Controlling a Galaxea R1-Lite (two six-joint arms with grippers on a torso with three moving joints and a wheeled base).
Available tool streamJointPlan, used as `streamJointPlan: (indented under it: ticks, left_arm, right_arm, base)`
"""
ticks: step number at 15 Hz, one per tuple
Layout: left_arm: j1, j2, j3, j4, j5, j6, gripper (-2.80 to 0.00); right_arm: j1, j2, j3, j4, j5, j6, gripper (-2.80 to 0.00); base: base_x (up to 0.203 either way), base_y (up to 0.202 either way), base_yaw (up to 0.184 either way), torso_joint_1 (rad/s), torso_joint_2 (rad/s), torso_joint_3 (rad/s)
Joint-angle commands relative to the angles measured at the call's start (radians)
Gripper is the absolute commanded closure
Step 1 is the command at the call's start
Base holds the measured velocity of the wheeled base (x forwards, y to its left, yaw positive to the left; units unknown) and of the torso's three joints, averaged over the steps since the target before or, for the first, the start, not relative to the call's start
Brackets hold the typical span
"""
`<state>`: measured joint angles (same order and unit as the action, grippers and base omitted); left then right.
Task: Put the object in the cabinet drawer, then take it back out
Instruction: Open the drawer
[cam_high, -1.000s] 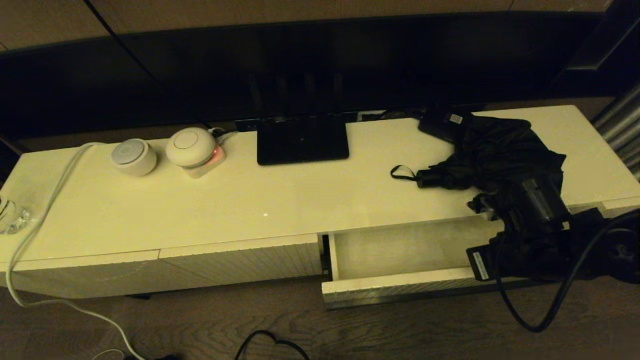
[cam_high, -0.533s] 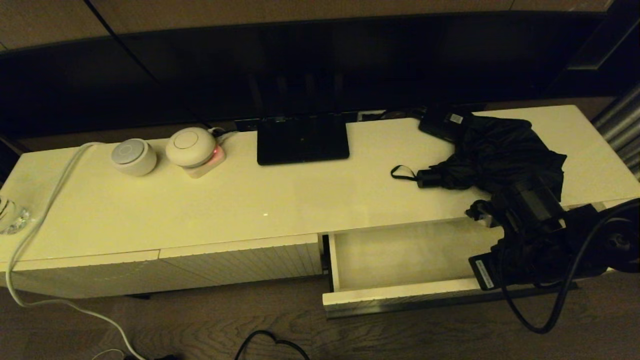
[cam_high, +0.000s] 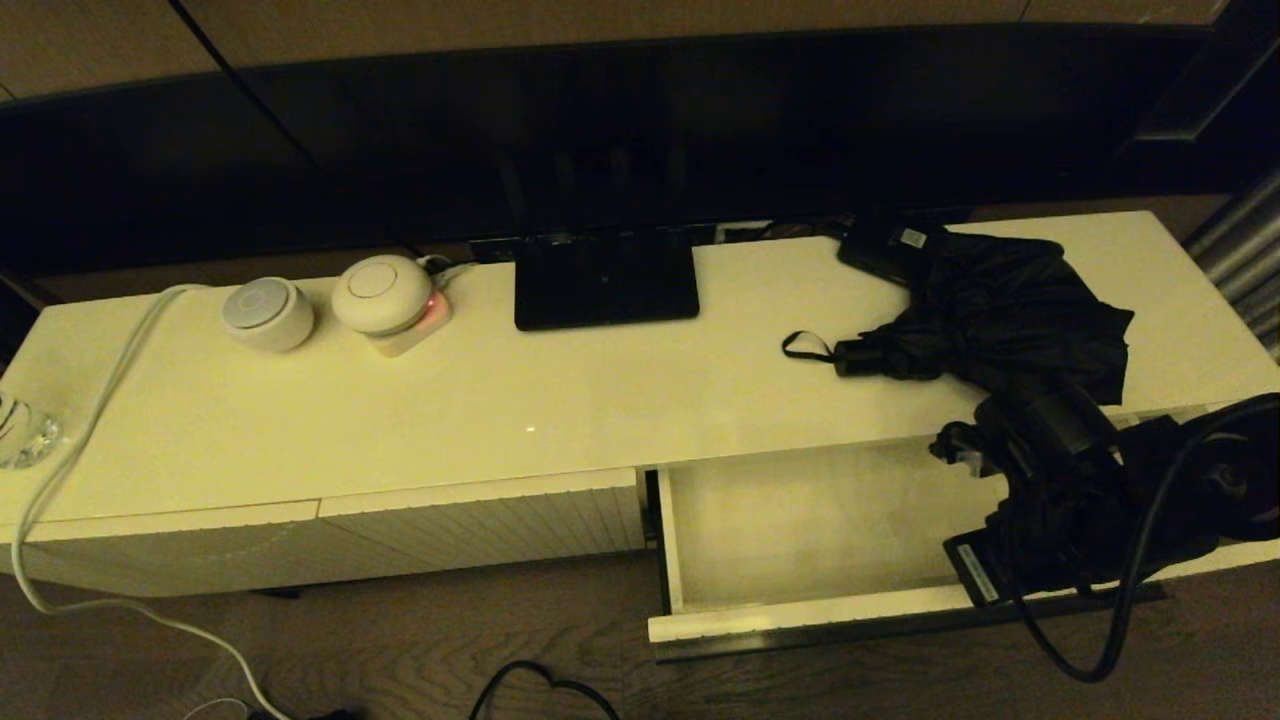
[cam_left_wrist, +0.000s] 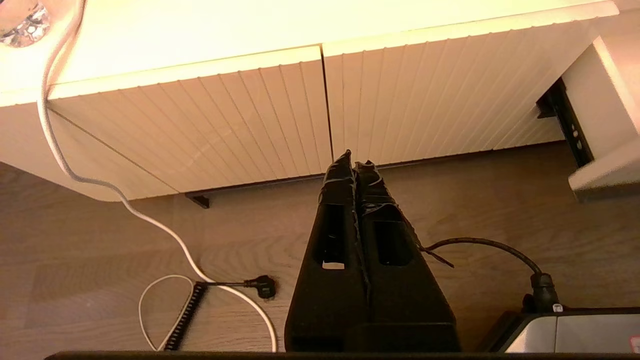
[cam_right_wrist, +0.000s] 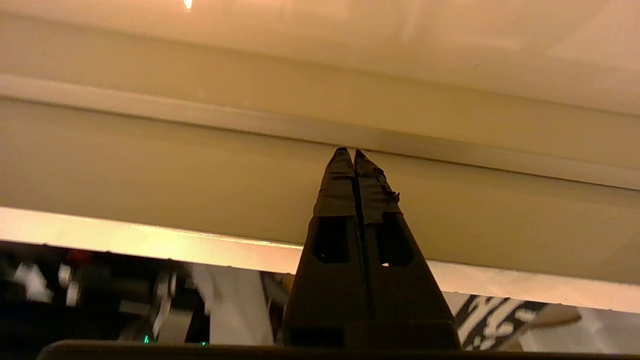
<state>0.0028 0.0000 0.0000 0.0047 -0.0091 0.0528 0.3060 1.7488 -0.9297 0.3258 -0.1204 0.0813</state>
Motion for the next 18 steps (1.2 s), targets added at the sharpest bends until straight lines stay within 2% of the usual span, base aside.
streamJointPlan:
  ticks: [1, 5, 13, 18]
  left_arm:
    - [0.000, 0.000, 0.003, 0.000, 0.000, 0.000, 0.00]
    - [0.000, 0.000, 0.003, 0.000, 0.000, 0.000, 0.00]
    - [0.000, 0.000, 0.003, 0.000, 0.000, 0.000, 0.00]
    - [0.000, 0.000, 0.003, 0.000, 0.000, -0.001, 0.00]
  right_arm:
    - [0.001, 0.015, 0.016, 0.013, 0.007, -0.001, 0.00]
    - [0.001, 0.014, 0.064, 0.010, 0.006, -0.008, 0.00]
    - [-0.002, -0.015, 0.199, -0.005, 0.007, -0.122, 0.00]
    - [0.001, -0.001, 0.242, 0.006, 0.020, -0.125, 0.00]
  base:
    - [0.000, 0.000, 0.000, 0.000, 0.00, 0.000]
    - [0.000, 0.000, 0.000, 0.000, 0.00, 0.000]
    - [0.000, 0.000, 0.000, 0.000, 0.00, 0.000]
    - [0.000, 0.000, 0.000, 0.000, 0.00, 0.000]
